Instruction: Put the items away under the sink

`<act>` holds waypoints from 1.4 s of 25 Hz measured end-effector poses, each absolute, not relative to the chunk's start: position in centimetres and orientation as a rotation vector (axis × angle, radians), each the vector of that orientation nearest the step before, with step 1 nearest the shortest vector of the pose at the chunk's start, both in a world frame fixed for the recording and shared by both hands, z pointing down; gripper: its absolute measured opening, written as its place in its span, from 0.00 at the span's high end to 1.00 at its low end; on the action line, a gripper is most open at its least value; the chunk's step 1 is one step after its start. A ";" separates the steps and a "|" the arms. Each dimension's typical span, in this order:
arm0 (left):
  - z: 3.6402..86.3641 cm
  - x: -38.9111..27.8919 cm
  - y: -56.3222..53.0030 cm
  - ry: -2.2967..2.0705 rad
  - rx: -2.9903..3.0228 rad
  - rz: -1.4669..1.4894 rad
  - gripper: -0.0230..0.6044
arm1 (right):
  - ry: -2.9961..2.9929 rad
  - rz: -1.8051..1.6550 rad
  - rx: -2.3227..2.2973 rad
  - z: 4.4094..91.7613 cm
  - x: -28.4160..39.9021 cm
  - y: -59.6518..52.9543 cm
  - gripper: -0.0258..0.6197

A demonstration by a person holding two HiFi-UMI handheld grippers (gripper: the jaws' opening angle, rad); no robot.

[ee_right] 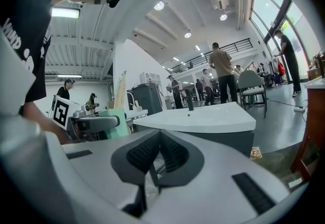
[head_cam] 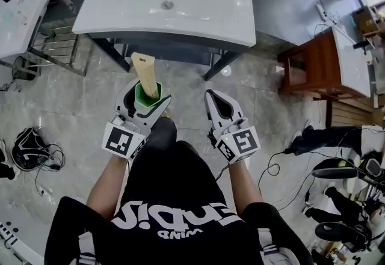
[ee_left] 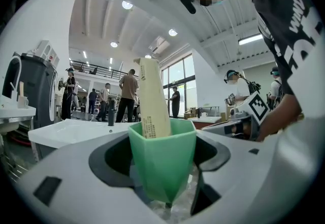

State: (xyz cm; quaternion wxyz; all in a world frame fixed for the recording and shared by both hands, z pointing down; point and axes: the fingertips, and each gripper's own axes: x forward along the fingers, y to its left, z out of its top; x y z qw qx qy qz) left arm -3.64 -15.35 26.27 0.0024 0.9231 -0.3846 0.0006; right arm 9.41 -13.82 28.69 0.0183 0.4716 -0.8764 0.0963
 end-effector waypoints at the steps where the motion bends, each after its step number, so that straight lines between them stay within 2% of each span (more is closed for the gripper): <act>1: 26.8 -3.6 -15.7 -1.212 2.898 -0.001 0.41 | -2.721 0.294 1.462 29.3 9.5 -14.2 0.93; 26: 50.6 -2.3 -26.1 -1.220 2.966 -0.100 0.41 | -2.847 0.232 1.433 52.2 9.1 -24.4 0.93; 35: 55.7 -3.2 -26.5 -1.218 2.943 -0.121 0.41 | -2.840 0.168 1.450 57.4 9.0 -25.0 0.93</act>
